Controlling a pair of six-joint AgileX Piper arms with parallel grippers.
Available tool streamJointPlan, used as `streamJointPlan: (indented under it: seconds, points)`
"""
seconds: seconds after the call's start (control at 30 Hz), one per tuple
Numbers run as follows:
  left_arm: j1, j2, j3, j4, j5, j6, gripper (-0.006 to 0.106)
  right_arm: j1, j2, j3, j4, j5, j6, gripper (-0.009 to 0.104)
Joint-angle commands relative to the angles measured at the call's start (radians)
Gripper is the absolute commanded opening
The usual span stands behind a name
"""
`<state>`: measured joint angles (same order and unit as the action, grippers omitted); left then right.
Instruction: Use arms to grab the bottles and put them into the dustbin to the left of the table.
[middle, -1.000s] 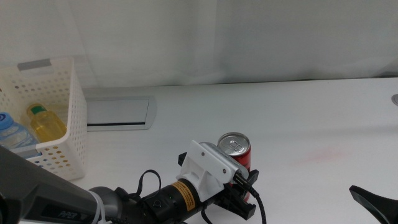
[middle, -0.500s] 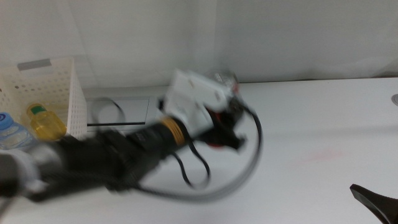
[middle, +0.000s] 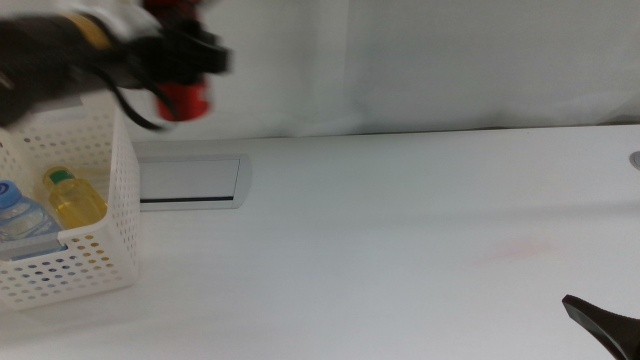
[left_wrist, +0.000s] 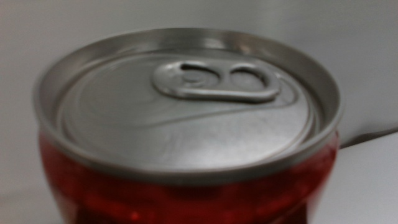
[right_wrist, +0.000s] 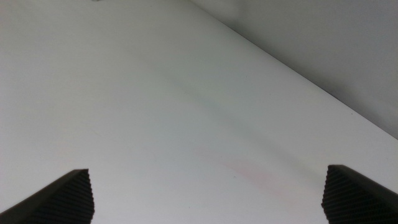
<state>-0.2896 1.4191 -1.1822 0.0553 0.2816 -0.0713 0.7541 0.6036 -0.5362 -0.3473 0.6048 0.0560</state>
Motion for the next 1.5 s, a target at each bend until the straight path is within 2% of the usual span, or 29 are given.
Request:
streamJointPlan:
  seconds: [0.0,0.27,0.4,0.77,1.1,1.17,1.27,1.3,1.33,1.37,1.47]
  points:
    - [0.069,-0.016,-0.059,-0.01,0.098,-0.011,-0.003,-0.008,-0.004,-0.003,-0.012,-0.012,-0.002,0.103]
    - [0.329,0.005,-0.079,-0.01,0.244,-0.104,-0.003,-0.008,-0.004,-0.003,-0.009,-0.012,-0.002,0.103]
    - [0.411,0.065,-0.079,-0.01,0.269,-0.128,-0.003,-0.008,-0.004,-0.003,-0.009,-0.012,-0.002,0.103]
    - [0.43,0.267,-0.079,-0.044,0.269,-0.131,-0.003,-0.008,-0.004,-0.003,-0.009,-0.012,-0.002,0.103]
    - [0.43,0.313,-0.079,-0.044,0.265,-0.121,-0.002,-0.008,-0.004,-0.003,-0.009,-0.012,-0.002,0.103]
    - [0.43,0.313,-0.079,-0.044,0.257,-0.121,0.007,-0.008,-0.004,-0.003,-0.009,-0.012,-0.002,0.103]
    - [0.43,0.313,-0.079,-0.044,0.257,-0.121,0.033,-0.008,-0.004,-0.003,-0.009,-0.012,-0.002,0.103]
    - [0.43,0.313,-0.079,-0.044,0.26,-0.121,0.073,-0.008,-0.004,-0.003,-0.009,-0.012,0.0,0.103]
    - [0.43,0.313,-0.079,-0.044,0.262,-0.121,0.088,-0.008,-0.004,-0.003,-0.009,-0.012,0.0,0.103]
    - [0.43,0.308,-0.079,-0.044,0.268,-0.121,0.093,-0.008,-0.004,-0.003,-0.009,-0.012,0.0,0.103]
    - [0.43,0.286,-0.079,-0.044,0.274,-0.111,0.093,-0.008,-0.004,-0.003,-0.009,-0.012,0.0,0.103]
